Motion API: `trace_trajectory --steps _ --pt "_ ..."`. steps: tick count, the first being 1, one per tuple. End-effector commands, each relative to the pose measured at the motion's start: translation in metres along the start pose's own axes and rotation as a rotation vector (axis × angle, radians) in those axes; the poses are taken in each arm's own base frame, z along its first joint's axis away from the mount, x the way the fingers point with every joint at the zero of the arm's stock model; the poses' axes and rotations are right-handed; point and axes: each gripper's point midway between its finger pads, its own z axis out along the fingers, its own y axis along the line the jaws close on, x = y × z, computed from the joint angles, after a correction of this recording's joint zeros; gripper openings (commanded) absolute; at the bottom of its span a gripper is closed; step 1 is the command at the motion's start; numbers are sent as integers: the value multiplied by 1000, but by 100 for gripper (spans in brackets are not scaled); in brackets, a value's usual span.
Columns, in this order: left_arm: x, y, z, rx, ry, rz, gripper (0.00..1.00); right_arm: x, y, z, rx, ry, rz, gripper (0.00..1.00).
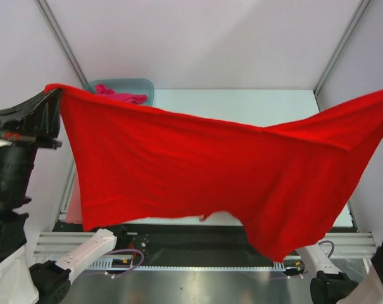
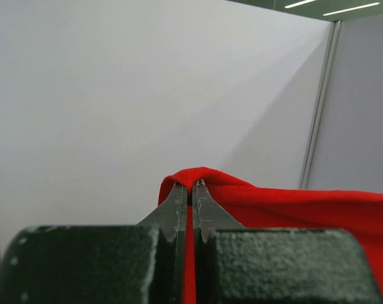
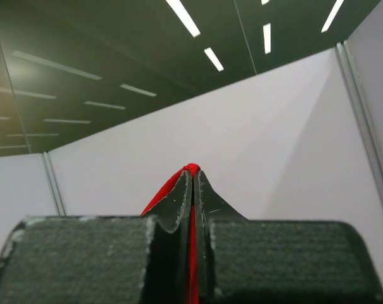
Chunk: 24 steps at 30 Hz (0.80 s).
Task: Fold and stack the t-shirts
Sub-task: Flatten the tshirt out
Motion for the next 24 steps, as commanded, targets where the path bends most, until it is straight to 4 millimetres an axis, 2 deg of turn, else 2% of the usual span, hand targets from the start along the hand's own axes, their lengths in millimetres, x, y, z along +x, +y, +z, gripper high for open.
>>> trace_trajectory --steps 1,2,3,4,5,6,7,8,9,10,11,12,13,14,15,16,17,19,20,21,22,23,24 --pt "55 12 45 -63 126 47 0 78 -38 45 72 133 -2 0" --pt "62 16 54 -76 125 77 0 93 -46 50 81 153 -2 0" --pt "93 19 70 -89 188 91 0 108 -53 60 89 159 -3 0" --pt "106 22 79 -99 209 100 0 135 -67 64 111 204 -8 0" --pt "117 22 89 -95 223 111 0 153 -75 70 121 227 -9 0" --pt "136 23 101 -91 258 119 0 173 -84 80 123 235 -12 0" --pt "169 32 117 -106 321 128 0 195 -95 85 135 263 -18 0" --pt "186 35 129 -102 344 123 0 224 -108 86 149 305 -28 0" --pt "207 36 136 -85 379 116 0 236 -115 92 149 304 -34 0" --pt "241 47 148 -99 438 116 0 272 -133 97 176 358 -40 0" --pt "255 51 155 -101 451 114 0 298 -147 95 193 393 -44 0" --pt "281 56 156 -107 492 117 0 313 -151 99 176 398 -44 0" --pt "300 65 159 -122 518 120 0 347 -167 98 190 445 -43 0" --pt "331 71 165 -127 554 120 0 376 -179 92 203 491 -31 0" --pt "359 79 163 -131 605 120 0 390 -186 94 203 490 -29 0" --pt "378 85 164 -137 636 119 0 431 -205 88 229 550 -22 0" --pt "417 91 165 -141 695 114 0 450 -211 86 227 575 -9 0" --pt "458 98 163 -130 753 99 0 486 -225 84 237 605 6 0" --pt "508 105 154 -130 851 97 0 525 -241 73 256 668 17 0" --pt "519 107 158 -134 867 96 0 545 -249 69 264 695 20 0" --pt "543 111 154 -137 912 90 0 559 -255 71 266 709 17 0" --pt "563 112 151 -126 953 83 0 597 -272 55 290 775 21 0" --pt "599 117 146 -133 1009 78 0 612 -277 50 296 806 23 0"
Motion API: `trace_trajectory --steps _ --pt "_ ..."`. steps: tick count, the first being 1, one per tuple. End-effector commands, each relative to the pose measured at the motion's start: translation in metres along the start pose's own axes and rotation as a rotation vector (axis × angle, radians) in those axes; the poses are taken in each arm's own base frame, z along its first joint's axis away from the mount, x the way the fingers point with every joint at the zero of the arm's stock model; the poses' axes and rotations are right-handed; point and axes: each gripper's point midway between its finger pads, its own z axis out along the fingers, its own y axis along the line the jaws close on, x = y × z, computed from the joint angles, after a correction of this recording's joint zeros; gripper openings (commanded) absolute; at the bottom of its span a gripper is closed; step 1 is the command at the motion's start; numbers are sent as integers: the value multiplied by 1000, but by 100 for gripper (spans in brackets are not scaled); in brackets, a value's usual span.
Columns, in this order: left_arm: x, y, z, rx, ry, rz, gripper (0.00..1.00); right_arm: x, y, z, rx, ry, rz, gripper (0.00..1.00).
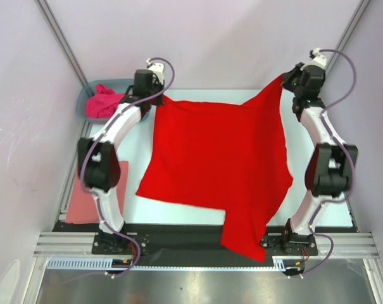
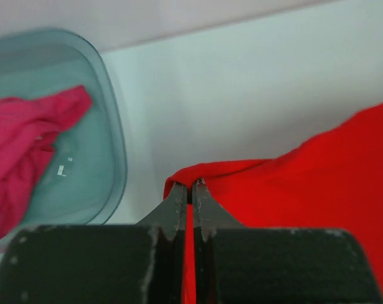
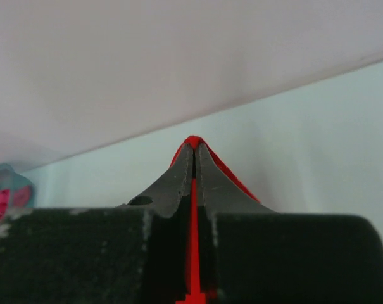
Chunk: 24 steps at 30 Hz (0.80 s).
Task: Fold and stack the t-shirts
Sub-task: Flatten the tshirt out, then fold the tshirt
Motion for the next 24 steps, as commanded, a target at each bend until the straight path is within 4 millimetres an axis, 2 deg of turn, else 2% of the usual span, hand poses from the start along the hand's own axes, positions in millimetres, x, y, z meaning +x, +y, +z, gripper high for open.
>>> trace_trajectory --steps 1,2,3,5,6,7,12,15,16,17,19,20,21,22,24 --pt "8 1 49 22 16 8 0 -15 13 34 -68 -76 -12 0" --pt "21 -1 58 38 57 1 0 1 6 43 -54 -41 -12 0" --pt "34 2 77 35 88 -7 0 25 -1 55 -41 5 -12 0" --pt "50 3 89 31 136 -13 0 36 -3 65 -37 34 -22 0" --pt "46 3 93 31 131 -13 0 51 -8 69 -23 68 -26 0" --pt "56 5 97 17 165 -13 0 60 -11 72 -19 96 -32 0" --pt "67 9 91 -1 181 -11 0 75 -17 70 3 154 -53 0" --pt "71 9 86 -4 198 -12 0 82 -21 62 29 199 -52 0" --pt "74 10 84 -5 210 -12 0 76 -19 58 33 200 -47 0" --pt "74 10 82 -6 215 -10 0 83 -22 51 54 242 -43 0" --pt "79 13 79 -11 238 -16 1 85 -23 38 75 266 -54 0" --pt "81 15 78 -15 248 -19 1 74 -23 26 106 255 -56 0" --pt "82 17 76 -18 255 -22 1 73 -25 19 122 260 -49 0" --pt "85 19 75 -20 270 -22 1 80 -29 11 147 282 -20 0" --pt "88 27 73 -62 283 -19 0 72 -34 -10 199 292 -1 0"
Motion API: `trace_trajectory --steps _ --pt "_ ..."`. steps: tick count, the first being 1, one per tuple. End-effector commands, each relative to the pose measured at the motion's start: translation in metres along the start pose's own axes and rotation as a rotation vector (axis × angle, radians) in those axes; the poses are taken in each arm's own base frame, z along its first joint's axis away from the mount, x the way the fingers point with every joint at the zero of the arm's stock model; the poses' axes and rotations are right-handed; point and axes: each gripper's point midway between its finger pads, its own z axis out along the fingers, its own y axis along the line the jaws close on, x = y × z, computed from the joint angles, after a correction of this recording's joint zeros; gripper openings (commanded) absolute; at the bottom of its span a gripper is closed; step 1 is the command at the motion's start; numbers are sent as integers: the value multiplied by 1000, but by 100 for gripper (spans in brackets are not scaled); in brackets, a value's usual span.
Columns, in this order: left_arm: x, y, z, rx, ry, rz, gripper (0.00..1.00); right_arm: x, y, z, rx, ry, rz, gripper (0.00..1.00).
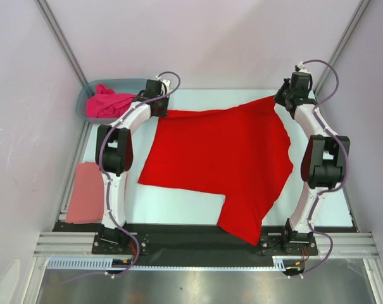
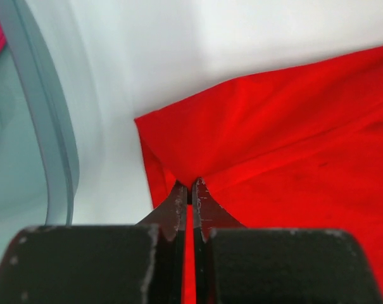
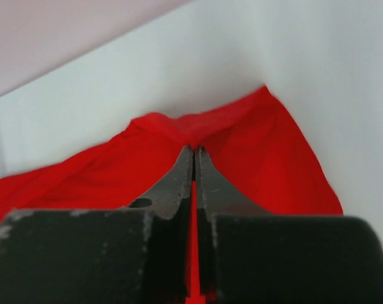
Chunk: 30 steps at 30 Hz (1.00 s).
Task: Fold and stack the t-shirts
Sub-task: Fold the tshirt
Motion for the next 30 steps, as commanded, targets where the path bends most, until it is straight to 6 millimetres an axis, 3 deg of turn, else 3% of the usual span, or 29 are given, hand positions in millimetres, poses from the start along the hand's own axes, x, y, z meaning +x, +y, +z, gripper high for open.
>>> trace_trajectory --steps 1,4,5,6,8,10,15,21,26,30 --pt "-21 21 -32 -65 -30 -17 0 -22 -3 -56 79 -30 50 0" --pt "-16 25 -31 -72 -14 -56 0 -17 -17 -85 155 -17 53 0" --pt "-16 26 -32 -76 -11 -60 0 -2 -26 -90 183 16 61 0" --pt "-14 27 -32 -80 -4 -66 0 -7 -28 -103 185 1 70 0" --pt "-11 29 -30 -86 12 -68 0 11 -40 -113 218 42 80 0" --pt "-8 29 -29 -78 27 -70 0 12 -41 -126 218 35 86 0" --pt "0 26 -29 -67 62 -85 0 38 -45 -139 221 94 106 0" --pt "18 25 -28 -62 123 -90 0 48 -47 -157 225 109 107 0" --pt "29 25 -24 -58 157 -85 0 73 -52 -165 238 153 139 0" --pt "38 23 -24 -55 180 -93 0 75 -51 -176 232 141 157 0"
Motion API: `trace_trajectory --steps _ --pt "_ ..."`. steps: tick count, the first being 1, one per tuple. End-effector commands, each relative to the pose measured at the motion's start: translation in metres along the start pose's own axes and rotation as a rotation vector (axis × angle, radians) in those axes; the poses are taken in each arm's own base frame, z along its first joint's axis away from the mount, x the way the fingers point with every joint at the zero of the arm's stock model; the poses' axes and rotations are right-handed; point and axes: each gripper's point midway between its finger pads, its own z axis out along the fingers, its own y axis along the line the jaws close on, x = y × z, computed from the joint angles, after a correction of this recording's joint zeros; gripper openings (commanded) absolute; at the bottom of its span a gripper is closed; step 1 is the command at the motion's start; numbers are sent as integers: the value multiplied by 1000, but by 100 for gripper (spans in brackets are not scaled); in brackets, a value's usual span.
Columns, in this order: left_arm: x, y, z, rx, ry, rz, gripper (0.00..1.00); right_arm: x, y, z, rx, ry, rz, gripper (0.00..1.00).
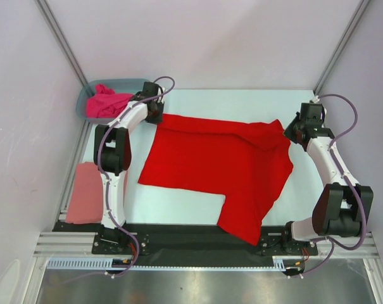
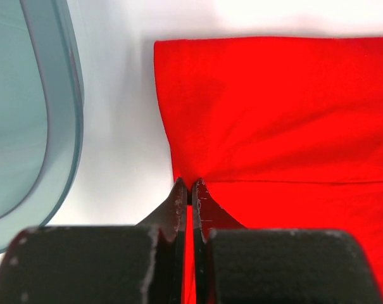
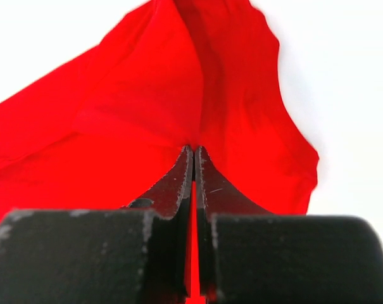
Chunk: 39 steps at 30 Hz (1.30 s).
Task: Fold and stack the t-shirts
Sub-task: Fold the tshirt
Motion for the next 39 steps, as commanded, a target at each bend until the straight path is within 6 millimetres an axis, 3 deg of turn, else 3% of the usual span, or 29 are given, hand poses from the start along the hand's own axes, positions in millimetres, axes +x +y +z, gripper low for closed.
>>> trace_trajectory --steps 1,11,27,32,39 --pt "-9 5 -13 -6 -22 -29 0 -6 2 -17 -16 -40 30 0" --pt "15 8 0 -29 75 -34 0 14 -2 -23 -4 -4 40 0" --pt "29 7 1 -22 114 -43 0 60 -28 -15 82 66 97 0" --pt "32 6 3 -21 119 -43 0 63 -27 -19 71 72 112 0" --pt "35 6 7 -16 133 -44 0 58 -22 -39 55 47 139 0"
